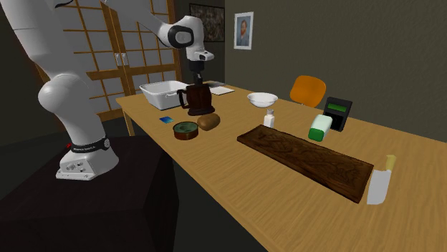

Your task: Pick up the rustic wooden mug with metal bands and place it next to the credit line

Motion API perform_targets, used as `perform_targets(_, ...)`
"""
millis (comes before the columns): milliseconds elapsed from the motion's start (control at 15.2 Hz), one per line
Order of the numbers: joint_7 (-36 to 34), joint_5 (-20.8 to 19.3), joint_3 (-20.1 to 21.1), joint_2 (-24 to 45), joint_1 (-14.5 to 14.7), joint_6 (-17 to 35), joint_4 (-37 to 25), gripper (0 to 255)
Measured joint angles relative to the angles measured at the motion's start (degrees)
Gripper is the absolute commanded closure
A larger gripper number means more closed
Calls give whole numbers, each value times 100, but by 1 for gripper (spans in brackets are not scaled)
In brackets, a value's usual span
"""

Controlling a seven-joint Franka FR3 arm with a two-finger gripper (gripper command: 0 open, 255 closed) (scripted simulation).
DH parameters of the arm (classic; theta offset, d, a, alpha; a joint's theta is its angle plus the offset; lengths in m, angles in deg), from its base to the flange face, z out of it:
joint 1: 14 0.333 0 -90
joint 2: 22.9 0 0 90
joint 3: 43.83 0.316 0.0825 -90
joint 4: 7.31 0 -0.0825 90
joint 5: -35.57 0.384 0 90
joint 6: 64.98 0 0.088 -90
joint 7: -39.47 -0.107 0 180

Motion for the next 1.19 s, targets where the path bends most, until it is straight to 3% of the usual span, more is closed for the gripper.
perform_targets(330,-10,-18,12,75,-9,183,-31,255)
perform_targets(396,-24,-34,20,123,-8,200,-57,0)
perform_targets(858,4,-9,-18,109,-43,-182,4,0)
perform_targets(1188,32,30,-58,-159,-68,-810,-331,0)
